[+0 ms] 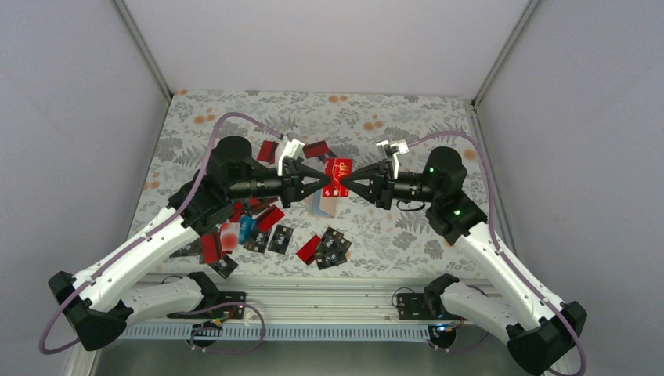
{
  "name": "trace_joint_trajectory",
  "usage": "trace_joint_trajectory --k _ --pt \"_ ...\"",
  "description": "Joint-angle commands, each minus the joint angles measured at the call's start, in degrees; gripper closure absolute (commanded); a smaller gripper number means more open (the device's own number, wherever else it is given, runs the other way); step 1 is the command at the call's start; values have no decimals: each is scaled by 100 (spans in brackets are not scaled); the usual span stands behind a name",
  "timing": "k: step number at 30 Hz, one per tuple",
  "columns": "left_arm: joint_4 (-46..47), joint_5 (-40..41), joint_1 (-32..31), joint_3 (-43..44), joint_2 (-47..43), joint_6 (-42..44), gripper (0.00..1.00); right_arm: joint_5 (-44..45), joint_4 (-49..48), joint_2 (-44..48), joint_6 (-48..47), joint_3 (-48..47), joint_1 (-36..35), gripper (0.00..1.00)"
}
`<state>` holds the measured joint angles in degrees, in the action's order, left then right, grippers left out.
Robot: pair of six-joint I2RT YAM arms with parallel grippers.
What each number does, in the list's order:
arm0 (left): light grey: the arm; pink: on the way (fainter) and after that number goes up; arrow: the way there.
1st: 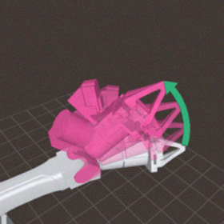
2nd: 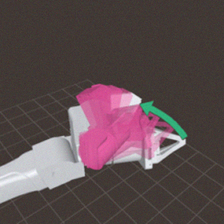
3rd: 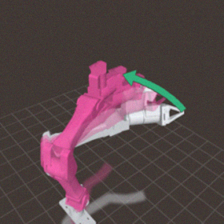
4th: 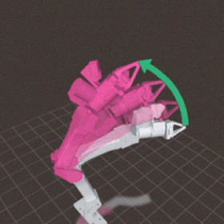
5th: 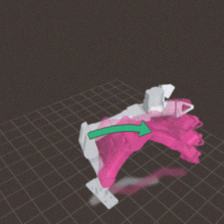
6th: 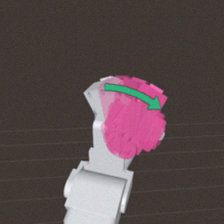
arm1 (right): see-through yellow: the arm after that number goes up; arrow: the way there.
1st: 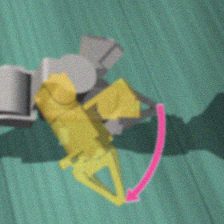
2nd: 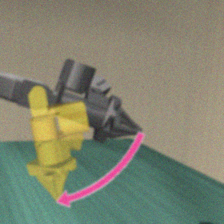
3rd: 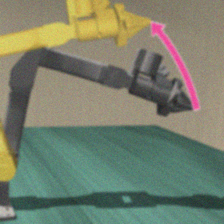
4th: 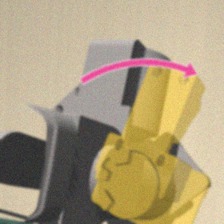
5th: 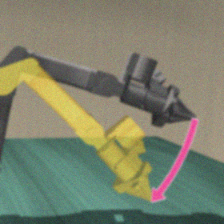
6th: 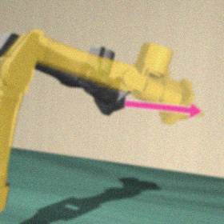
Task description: Put the credit cards into the card holder
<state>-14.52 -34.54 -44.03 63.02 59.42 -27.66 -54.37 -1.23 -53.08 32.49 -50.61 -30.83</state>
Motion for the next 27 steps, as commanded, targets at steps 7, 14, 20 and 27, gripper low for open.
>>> trace_joint_trajectory --k 7,14,20,27 --pt "-1004 2039 8 -38 218 177 62 745 1065 -502 -307 -678 -4 96" --pt "-1844 4265 46 -495 892 -317 41 2605 2710 -1434 -182 -1436 -416 96" --pt "-1872 4698 248 -505 2032 -375 41 3718 3423 -2203 46 -1712 -586 96" --pt "-1391 4261 427 -373 3017 -177 45 4078 3595 -2336 75 -1669 -600 96"
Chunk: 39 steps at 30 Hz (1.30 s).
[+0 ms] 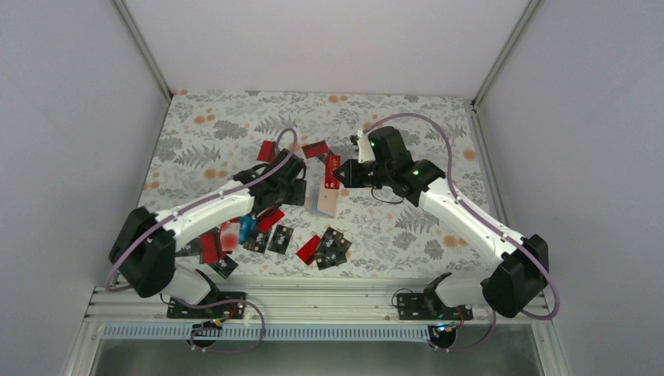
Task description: Put the credit cards into the card holder
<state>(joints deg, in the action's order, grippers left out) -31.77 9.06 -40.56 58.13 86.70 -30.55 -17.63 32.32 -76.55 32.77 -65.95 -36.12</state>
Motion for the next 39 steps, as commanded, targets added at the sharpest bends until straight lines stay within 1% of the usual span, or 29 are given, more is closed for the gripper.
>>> trace_joint_trajectory --k 1,7,11,16,19,25,31,34,39 --pt "444 -224 100 133 378 148 46 379 231 -6 35 -102 -74 96" --pt "703 -490 175 367 982 221 50 188 116 -22 10 77 -72 96" --pt "783 -476 204 459 1301 231 62 75 47 -22 7 184 -74 96" --pt "828 -521 209 467 1377 235 88 -502 -103 -277 -24 241 -95 96" --pt "832 -527 215 445 1251 220 97 -660 -152 -517 20 232 -131 96" --pt "733 -688 214 489 886 134 98 -438 -240 -718 411 195 -163 96" --pt "629 -856 215 643 767 127 98 -607 -402 -1053 695 165 -255 96" --pt "607 -898 214 691 737 132 98 -426 -133 -1368 774 -78 -311 96" --pt "557 -911 209 727 713 145 98 -348 -61 -1700 752 -269 -326 96"
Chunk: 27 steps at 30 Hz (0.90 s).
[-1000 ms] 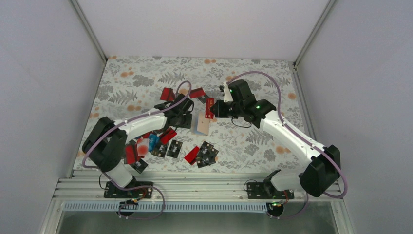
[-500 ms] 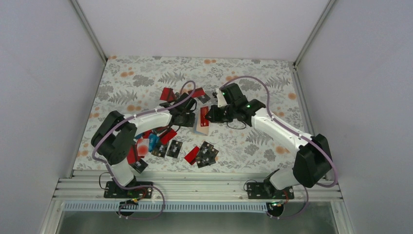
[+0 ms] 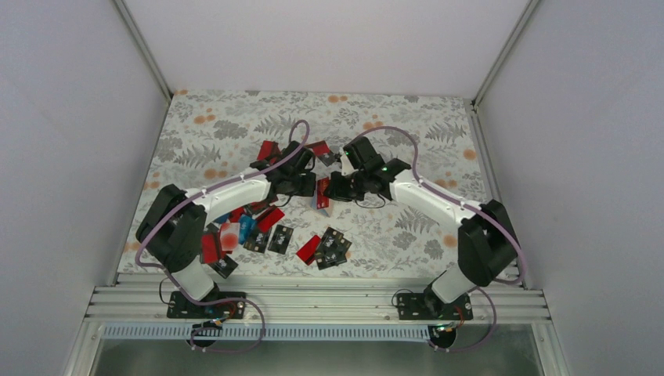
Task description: Put the credit cards into the card holder
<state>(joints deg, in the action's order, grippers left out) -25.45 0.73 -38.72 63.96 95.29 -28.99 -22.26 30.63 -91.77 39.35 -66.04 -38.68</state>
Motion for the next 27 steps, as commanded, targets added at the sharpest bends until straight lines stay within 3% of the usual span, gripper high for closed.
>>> trace_joint_trajectory --k 1,11,27 --pt "-75 -87 29 146 -151 -12 98 115 120 -229 90 -299 -70 96" --pt "-83 -43 27 43 -170 -17 98 711 448 -603 -93 -453 -63 96" --pt "-115 130 32 -62 10 16 97 1296 761 -140 -295 -54 121 96"
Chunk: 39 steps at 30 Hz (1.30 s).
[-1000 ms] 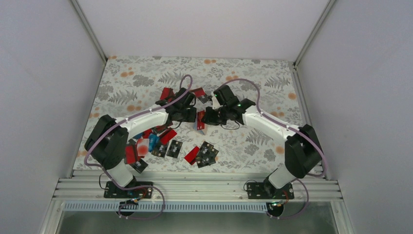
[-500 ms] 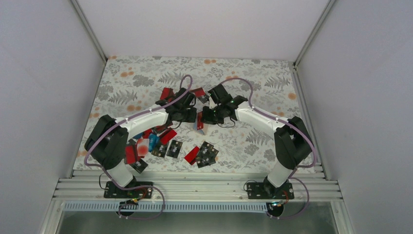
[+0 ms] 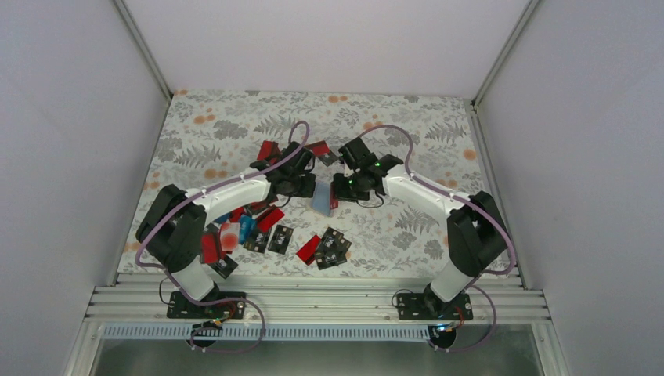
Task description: Put the credit cards into the card holder
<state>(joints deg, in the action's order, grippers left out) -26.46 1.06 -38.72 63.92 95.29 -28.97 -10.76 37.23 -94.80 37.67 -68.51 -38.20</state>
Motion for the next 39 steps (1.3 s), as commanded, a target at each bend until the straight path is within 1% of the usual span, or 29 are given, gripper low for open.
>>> trace_joint_trajectory --k 1,15,20,22,30,35,39 --pt "-7 111 31 -79 32 10 98 111 86 164 -135 236 97 96" --pt "34 340 31 -270 343 8 97 -244 -4 171 -535 638 565 96" --pt "119 325 31 -331 430 69 98 -922 -215 -2 -856 856 842 96" --pt "139 332 31 -345 462 104 98 -1160 -261 -247 -976 817 898 96" --pt "208 408 31 -345 623 210 98 -1833 -254 -675 -1368 491 1150 96" --pt "157 477 31 -277 746 267 98 -2604 -504 -938 -1610 503 1350 96" --pt "117 571 31 -277 761 272 98 -2833 -726 -952 -1629 658 1550 96"
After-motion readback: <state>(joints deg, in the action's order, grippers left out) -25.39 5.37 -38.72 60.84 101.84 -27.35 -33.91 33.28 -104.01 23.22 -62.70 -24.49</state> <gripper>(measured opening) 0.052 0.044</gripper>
